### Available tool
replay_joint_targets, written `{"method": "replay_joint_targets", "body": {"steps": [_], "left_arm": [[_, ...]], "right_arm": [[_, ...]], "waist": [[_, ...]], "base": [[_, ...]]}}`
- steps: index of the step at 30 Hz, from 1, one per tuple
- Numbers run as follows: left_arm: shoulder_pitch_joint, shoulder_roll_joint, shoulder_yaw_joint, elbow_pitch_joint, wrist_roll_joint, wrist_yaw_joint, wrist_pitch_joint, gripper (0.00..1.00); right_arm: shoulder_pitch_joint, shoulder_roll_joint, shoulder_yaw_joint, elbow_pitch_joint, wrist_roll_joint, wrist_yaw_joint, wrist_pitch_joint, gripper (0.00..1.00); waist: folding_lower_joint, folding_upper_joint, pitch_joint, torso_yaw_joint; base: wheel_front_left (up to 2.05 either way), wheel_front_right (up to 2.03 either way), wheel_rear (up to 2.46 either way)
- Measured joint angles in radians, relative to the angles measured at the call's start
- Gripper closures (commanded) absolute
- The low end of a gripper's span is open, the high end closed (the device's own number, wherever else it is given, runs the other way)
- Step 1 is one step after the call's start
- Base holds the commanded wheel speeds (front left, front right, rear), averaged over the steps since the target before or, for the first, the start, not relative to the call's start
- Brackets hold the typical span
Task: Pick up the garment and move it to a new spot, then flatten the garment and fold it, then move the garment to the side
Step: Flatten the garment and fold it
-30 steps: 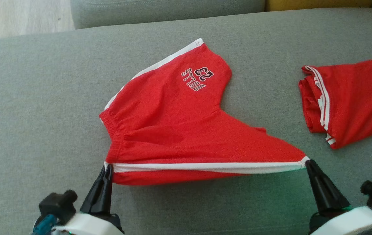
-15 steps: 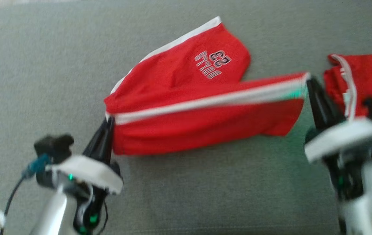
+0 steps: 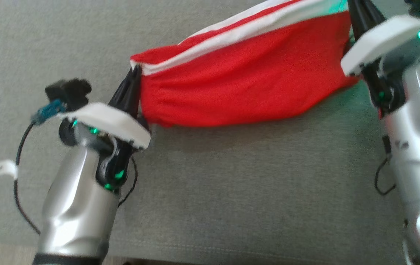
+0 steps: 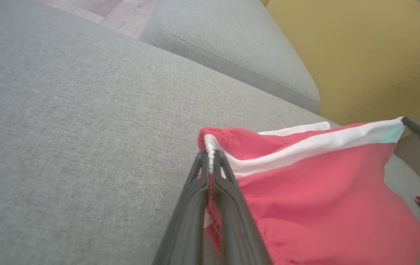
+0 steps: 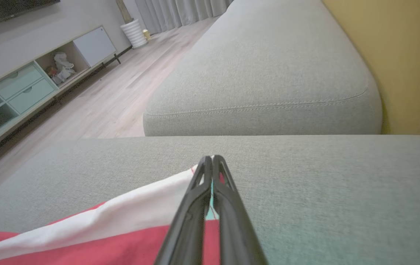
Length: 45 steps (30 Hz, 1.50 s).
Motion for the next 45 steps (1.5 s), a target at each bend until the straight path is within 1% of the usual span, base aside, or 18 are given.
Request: {"method": "replay_joint_targets", "body": {"steps": [6, 7, 8, 9, 12, 15, 17, 20, 22, 26, 29, 30, 31, 35, 36, 41, 45], "left_arm": [[-0.129, -0.020, -0.038, 0.153, -0.041, -0.019, -0.035, 1.00], [-0.147, -0.022, -0.047, 0.179, -0.042, -0.019, -0.044, 0.93], [-0.162, -0.025, -0.058, 0.202, -0.044, -0.019, -0.053, 0.63], [-0.174, -0.028, -0.065, 0.220, -0.049, -0.025, -0.063, 0.00], [-0.191, -0.029, -0.081, 0.255, -0.058, -0.027, -0.110, 0.00], [-0.189, -0.031, -0.109, 0.274, -0.022, -0.016, -0.172, 0.00], [-0.186, -0.027, -0.123, 0.263, 0.022, 0.015, -0.208, 0.00], [-0.158, -0.009, -0.117, 0.191, 0.080, 0.067, -0.236, 0.00], [-0.121, 0.004, -0.096, 0.122, 0.112, 0.100, -0.237, 0.00], [-0.022, 0.029, -0.050, -0.054, 0.182, 0.147, -0.238, 0.00], [0.048, 0.043, -0.032, -0.143, 0.223, 0.161, -0.242, 0.00], [0.070, 0.050, -0.030, -0.166, 0.234, 0.168, -0.243, 0.00], [0.070, 0.050, -0.030, -0.166, 0.234, 0.168, -0.243, 0.00], [0.154, 0.081, -0.029, -0.209, 0.257, 0.181, -0.244, 0.00], [0.190, 0.096, -0.030, -0.217, 0.258, 0.187, -0.244, 0.00], [0.246, 0.115, -0.030, -0.228, 0.264, 0.196, -0.235, 0.00], [0.269, 0.122, -0.029, -0.236, 0.263, 0.203, -0.235, 0.00]], "right_arm": [[-0.141, -0.016, 0.070, 0.203, 0.021, 0.000, -0.092, 1.00], [-0.161, -0.016, 0.080, 0.235, 0.023, 0.000, -0.103, 1.00], [-0.177, -0.016, 0.089, 0.266, 0.029, 0.000, -0.117, 0.75], [-0.187, -0.016, 0.098, 0.290, 0.031, 0.000, -0.132, 0.00], [-0.196, -0.014, 0.148, 0.320, 0.044, 0.000, -0.201, 0.00], [-0.194, -0.012, 0.197, 0.327, 0.061, 0.000, -0.285, 0.00], [-0.191, -0.014, 0.225, 0.312, 0.061, 0.000, -0.334, 0.00], [-0.171, -0.026, 0.248, 0.253, 0.059, 0.000, -0.389, 0.00], [-0.141, -0.043, 0.244, 0.204, 0.040, 0.000, -0.408, 0.00], [-0.035, -0.064, 0.178, 0.099, -0.020, 0.000, -0.420, 0.00], [0.078, -0.063, 0.112, -0.003, -0.075, 0.000, -0.415, 0.00], [0.120, -0.059, 0.088, -0.042, -0.098, 0.000, -0.398, 0.00], [0.120, -0.059, 0.088, -0.042, -0.098, 0.000, -0.398, 0.00], [0.304, -0.023, -0.018, -0.222, -0.177, 0.000, -0.322, 0.00], [0.395, 0.000, -0.060, -0.314, -0.211, 0.000, -0.273, 0.00], [0.561, 0.048, -0.097, -0.490, -0.257, 0.000, -0.183, 0.00], [0.631, 0.068, -0.120, -0.569, -0.257, 0.000, -0.144, 0.00]], "waist": [[0.0000, 0.0000, 0.047, 0.051], [0.0001, 0.0000, 0.054, 0.055], [0.0001, -0.0001, 0.059, 0.059], [0.0001, 0.0000, 0.063, 0.062], [0.0000, 0.0000, 0.063, 0.058], [-0.0001, 0.0000, 0.051, 0.048], [-0.0002, 0.0000, 0.039, 0.039], [-0.0002, 0.0000, 0.018, 0.022], [-0.0002, 0.0000, 0.002, 0.011], [-0.0002, 0.0000, -0.032, -0.014], [-0.0003, 0.0000, -0.057, -0.031], [-0.0003, 0.0000, -0.064, -0.037], [-0.0003, 0.0000, -0.064, -0.037], [-0.0003, 0.0000, -0.088, -0.062], [-0.0002, 0.0000, -0.096, -0.074], [-0.0003, 0.0000, -0.110, -0.093], [-0.0003, 0.0000, -0.117, -0.096]], "base": [[0.00, 0.00, 0.00], [0.00, 0.00, 0.00], [0.00, 0.00, 0.00], [0.00, 0.00, 0.00], [0.00, 0.00, 0.00], [0.00, 0.00, 0.00], [0.00, 0.00, 0.00], [0.00, 0.00, 0.00], [0.00, 0.00, 0.00], [0.00, 0.00, 0.00], [0.00, 0.00, 0.00], [0.00, 0.00, 0.00], [0.00, 0.00, 0.00], [0.00, 0.00, 0.00], [0.00, 0.00, 0.00], [0.00, 0.00, 0.00], [0.00, 0.00, 0.00]]}}
